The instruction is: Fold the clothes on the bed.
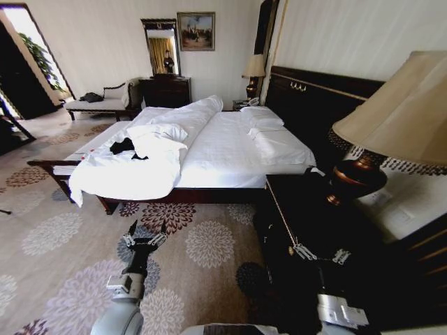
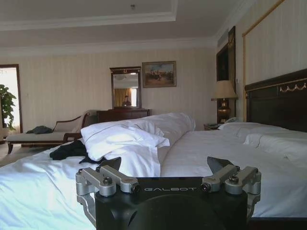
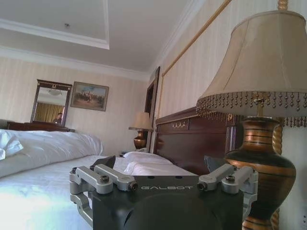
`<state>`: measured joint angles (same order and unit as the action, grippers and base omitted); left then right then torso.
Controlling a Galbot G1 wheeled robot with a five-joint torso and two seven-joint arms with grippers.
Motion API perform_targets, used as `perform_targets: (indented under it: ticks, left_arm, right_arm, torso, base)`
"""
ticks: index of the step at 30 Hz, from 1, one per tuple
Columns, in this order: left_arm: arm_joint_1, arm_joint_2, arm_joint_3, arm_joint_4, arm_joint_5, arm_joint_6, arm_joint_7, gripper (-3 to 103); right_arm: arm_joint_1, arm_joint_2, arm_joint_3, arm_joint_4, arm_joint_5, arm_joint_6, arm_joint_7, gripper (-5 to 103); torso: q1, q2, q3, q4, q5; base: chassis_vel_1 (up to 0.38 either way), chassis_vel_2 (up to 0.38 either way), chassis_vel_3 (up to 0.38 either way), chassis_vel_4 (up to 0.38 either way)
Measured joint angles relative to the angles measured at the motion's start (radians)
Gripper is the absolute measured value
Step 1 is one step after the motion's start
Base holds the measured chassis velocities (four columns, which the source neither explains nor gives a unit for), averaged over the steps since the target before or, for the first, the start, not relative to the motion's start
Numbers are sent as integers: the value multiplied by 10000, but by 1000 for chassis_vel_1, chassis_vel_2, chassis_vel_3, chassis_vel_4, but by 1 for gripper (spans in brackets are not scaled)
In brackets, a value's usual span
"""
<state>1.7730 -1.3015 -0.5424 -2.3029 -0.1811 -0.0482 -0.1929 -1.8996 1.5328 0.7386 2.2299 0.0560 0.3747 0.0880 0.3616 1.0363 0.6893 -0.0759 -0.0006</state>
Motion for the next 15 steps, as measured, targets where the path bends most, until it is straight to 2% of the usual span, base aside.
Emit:
perform_targets:
  ticks: [1,4,5,7,10,15]
  left_arm:
    - [1,2,0,-12,-13,1,12,100]
    - [-5,27,59,-110,-281,108,91,100]
    - [-5,27,59,-110,-281,108,91,100]
    - [-89,25,121,-113,-340,191,97,100]
    - [-188,-28,203,-117,-331,250,105,100]
    - [-121,-104,272,-279,-348,391,110,100]
  right_arm:
    - [29,-76,-16,-37,110,-21,32,100]
    - [375,-1046,-248,-542,1485,-273,515,100]
    - [375,-1046,-248,-542,1485,-273,515,100]
    - [518,-1562,-400,-738,2115,-377,698,100]
    - [453,-1869,-655,-169,1956,-324,482,100]
    - [449,-1877,-659,92,1627,-154,372,100]
  torso:
    - [0,0,0,1,-1]
    - [0,-1,1,6,2]
    - [0,-1,1,6,2]
    - [1,-2,1,5,6]
    - [0,-1,1,8,-7]
    - [1,-1,1,3,0]
  base:
    - [0,0,0,0]
    - [0,0,0,0]
    - [0,0,0,0]
    - [0,0,0,0]
    - [0,0,0,0]
    - [0,0,0,0]
